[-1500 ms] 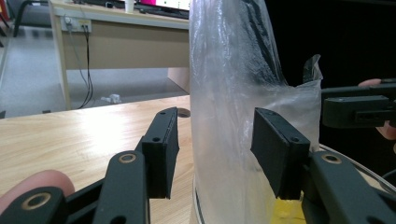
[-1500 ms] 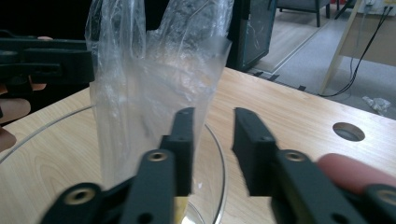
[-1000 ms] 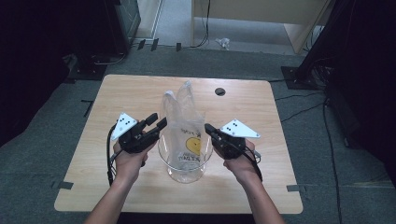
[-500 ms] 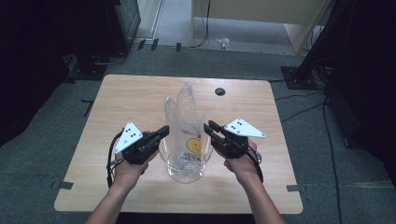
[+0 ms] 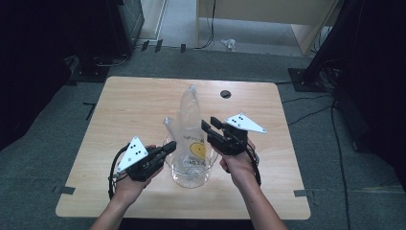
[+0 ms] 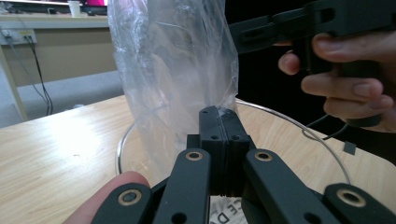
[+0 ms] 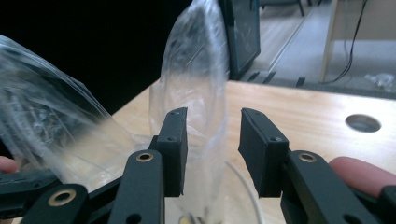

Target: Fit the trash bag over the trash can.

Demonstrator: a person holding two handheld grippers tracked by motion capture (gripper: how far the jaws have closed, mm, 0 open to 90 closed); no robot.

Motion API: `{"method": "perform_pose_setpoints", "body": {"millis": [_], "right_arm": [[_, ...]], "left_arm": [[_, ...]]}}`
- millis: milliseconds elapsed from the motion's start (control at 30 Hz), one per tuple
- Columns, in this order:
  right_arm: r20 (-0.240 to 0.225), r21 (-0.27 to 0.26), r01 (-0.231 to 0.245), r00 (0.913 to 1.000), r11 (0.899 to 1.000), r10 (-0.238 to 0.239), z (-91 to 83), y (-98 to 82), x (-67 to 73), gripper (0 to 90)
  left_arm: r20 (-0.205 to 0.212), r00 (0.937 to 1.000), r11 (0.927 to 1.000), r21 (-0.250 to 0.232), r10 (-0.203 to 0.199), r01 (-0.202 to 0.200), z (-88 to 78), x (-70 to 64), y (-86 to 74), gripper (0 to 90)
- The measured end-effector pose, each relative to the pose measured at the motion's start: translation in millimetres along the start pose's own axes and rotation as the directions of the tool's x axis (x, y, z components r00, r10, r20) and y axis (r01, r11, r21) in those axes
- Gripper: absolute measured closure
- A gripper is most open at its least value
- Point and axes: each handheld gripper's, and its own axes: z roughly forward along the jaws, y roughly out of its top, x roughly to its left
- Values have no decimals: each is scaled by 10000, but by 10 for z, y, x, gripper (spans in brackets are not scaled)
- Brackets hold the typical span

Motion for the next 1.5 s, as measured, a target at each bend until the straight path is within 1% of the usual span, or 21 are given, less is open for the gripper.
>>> {"method": "perform_pose_setpoints", "body": {"millis": [33, 100, 167, 300, 433, 533, 633, 733, 800, 867, 933, 1000, 1067, 1100, 1167, 1267, 1300, 1333, 1400, 1500], "right_arm": [[-19, 170, 45, 10000, 9998, -44, 25, -11, 15, 660], [154, 502, 205, 9997, 9985, -213, 62, -44, 45, 752], [248, 650, 346, 9990, 9973, -363, 79, -81, 46, 831], [307, 846, 748, 9965, 9936, -776, 78, -159, 37, 889], [355, 941, 981, 9942, 9907, -1018, 46, -213, 8, 900], [363, 920, 992, 9940, 9908, -1029, 0, -244, -30, 900], [389, 885, 977, 9941, 9913, -1014, -53, -277, -71, 900], [501, 838, 1015, 9931, 9913, -1059, -101, -311, -100, 900], [575, 798, 1019, 9926, 9916, -1066, -134, -329, -120, 900], [573, 797, 1062, 9922, 9911, -1109, -166, -345, -139, 900], [463, 811, 1058, 9929, 9911, -1098, -198, -362, -147, 900], [488, 771, 1225, 9908, 9895, -1265, -220, -380, -129, 900], [550, 703, 1274, 9898, 9894, -1314, -247, -389, -107, 900], [528, 677, 1266, 9901, 9896, -1303, -268, -390, -100, 900], [491, 599, 1263, 9904, 9902, -1293, -319, -395, -92, 900], [495, 572, 1369, 9889, 9889, -1398, -403, -425, -81, 900], [530, 602, 1449, 9875, 9876, -1481, -435, -443, -76, 900], [548, 618, 1470, 9871, 9872, -1504, -454, -455, -76, 900], [533, 649, 1428, 9878, 9876, -1463, -506, -482, -86, 900], [501, 734, 1372, 9887, 9878, -1411, -577, -526, -109, 900]], "left_arm": [[-41, 10000, 10000, 28, 31, -31, -7, -8, -9, 899], [-85, 10000, 10000, 67, 3, -2, -23, -17, -28, 900], [-38, 10000, 10000, 62, -78, 78, -45, -22, -52, 900], [-15, 9998, 9997, 101, -211, 211, -83, -22, -93, 900], [48, 9996, 9995, 101, -287, 287, -139, -35, -106, 900], [33, 9997, 9996, 133, -241, 240, -183, -49, -126, 900], [-2, 9998, 9994, 279, -199, 199, -212, -49, -171, 900], [-80, 9996, 9990, 364, -258, 260, -240, -45, -220, 900], [-54, 9995, 9988, 387, -308, 310, -270, -47, -240, 900], [-80, 9996, 9989, 393, -262, 265, -304, -58, -253, 900], [-17, 9997, 9990, 372, -260, 261, -330, -79, -264, 900], [-18, 9999, 9993, 356, -147, 148, -348, -111, -271, 900], [52, 9998, 9994, 297, -190, 188, -366, -139, -272, 900], [116, 9998, 9995, 293, -150, 146, -378, -152, -271, 900], [303, 9995, 9996, 236, -129, 122, -401, -192, -275, 900], [652, 9979, 9995, 314, -4, -17, -416, -277, -309, 900], [707, 9975, 9993, 382, 23, -51, -414, -295, -321, 900], [793, 9968, 9989, 460, -20, -16, -411, -323, -341, 900], [920, 9957, 9988, 482, -49, 4, -403, -352, -368, 900], [1064, 9943, 9986, 519, 37, -93, -397, -381, -392, 900]]}}
